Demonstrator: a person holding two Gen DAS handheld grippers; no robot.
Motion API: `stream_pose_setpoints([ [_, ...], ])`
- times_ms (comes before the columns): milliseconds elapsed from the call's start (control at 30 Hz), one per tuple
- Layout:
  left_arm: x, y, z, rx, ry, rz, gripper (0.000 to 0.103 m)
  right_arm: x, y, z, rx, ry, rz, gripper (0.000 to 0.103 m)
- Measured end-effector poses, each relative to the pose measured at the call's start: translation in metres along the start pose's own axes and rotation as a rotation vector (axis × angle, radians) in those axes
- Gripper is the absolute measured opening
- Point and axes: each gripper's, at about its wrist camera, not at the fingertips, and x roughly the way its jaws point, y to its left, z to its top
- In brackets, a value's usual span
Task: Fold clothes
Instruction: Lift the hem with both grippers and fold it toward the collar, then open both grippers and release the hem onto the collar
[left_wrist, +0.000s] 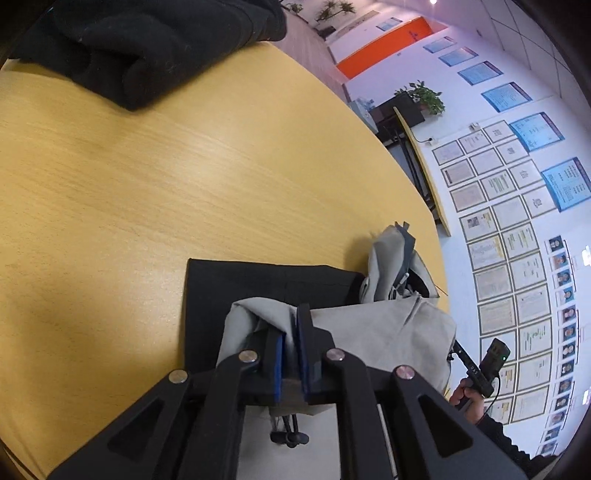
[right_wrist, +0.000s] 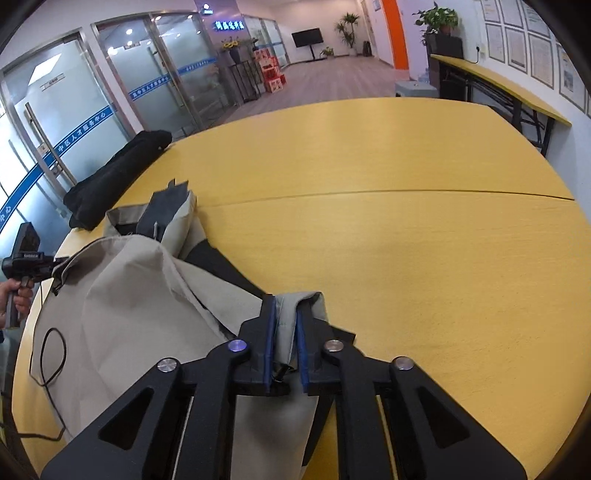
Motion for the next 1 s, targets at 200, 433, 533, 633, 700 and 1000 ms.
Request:
stream_pose_setpoints([
  [200,-0.063,-0.033,0.001,0.168,-0.177,0.059,0.090,-0.058,0.006,0.001,0.005,-0.183,-0.023,0.086],
  [433,-0.051,-0.051,-0.012,0.408,-0.090,0.009,0.094,-0.026,0.071,-0.010,-0.210,-0.035,0.112,0.085],
  [533,0.004,-0.054,-0.026,0.496,0.046,0.061,0.093,0.026,0.087,-0.013,-0.245,0.066,0.153,0.081],
  [633,0.041,-0.042,-0.023,0.514,0.086,0.188,0.091,0.064,0.063,-0.003,-0.181,0.075,0.039,0.076],
  [700,0.044,-0.036,-0.021,0.512,0.069,0.223,0.092,0.074,0.039,0.005,-0.120,0.056,-0.037,0.071],
  [1000,0.035,-0.056,-0.042,0.635,0.009,0.197,0.090,0.012,0.038,0.003,-0.096,-0.087,-0.048,0.077],
])
